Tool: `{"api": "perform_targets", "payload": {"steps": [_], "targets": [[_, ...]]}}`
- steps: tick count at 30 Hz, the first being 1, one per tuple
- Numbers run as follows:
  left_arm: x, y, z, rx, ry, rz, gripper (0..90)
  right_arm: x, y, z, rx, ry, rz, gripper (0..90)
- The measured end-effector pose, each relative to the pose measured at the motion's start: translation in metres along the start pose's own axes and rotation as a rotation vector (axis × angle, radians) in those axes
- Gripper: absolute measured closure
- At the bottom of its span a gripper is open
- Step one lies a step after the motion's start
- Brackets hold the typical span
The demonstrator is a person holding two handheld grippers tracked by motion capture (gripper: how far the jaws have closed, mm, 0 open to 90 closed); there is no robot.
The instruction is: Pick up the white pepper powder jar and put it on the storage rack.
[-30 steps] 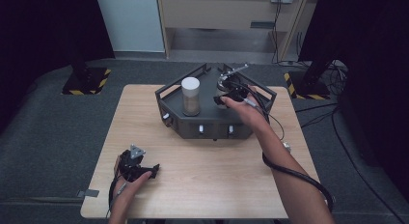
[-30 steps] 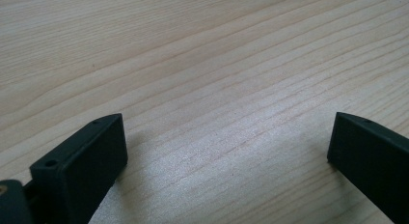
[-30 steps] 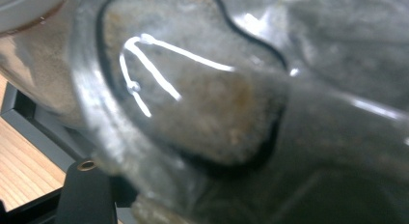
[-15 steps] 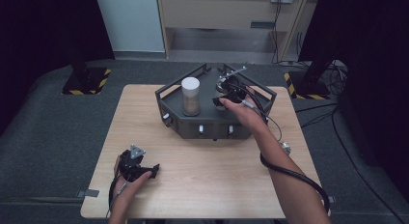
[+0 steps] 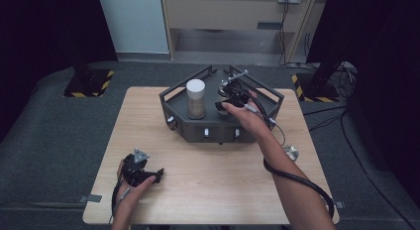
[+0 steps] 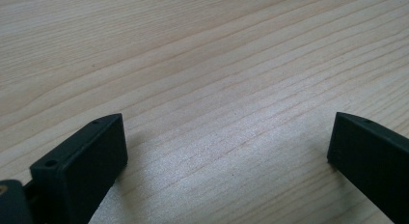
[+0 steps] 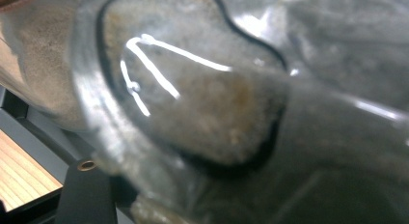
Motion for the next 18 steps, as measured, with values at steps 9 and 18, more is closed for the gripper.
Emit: {"api": "perform_targets", "payload": {"steps": [9,18], "targets": [[0.0,0.0,0.0,0.0,0.0,0.0,0.0,-0.003,0.0036,-0.0013,-0.001,0.0,0.002,30.6],[0.0,0.0,0.0,0.0,0.0,0.0,0.0,-0.0045,0.0068,-0.0045,-0.006,0.002,0.006,30.6]]}}
Point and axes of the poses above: each handheld gripper's, and its own axes: y roughly forward along the jaws, z roughly out of its top, x roughly to its right, the point moved 9 cm from there along y, roughly forward along the jaws, and after that the axes turned 14 degrees about x, right-handed, at the moved point
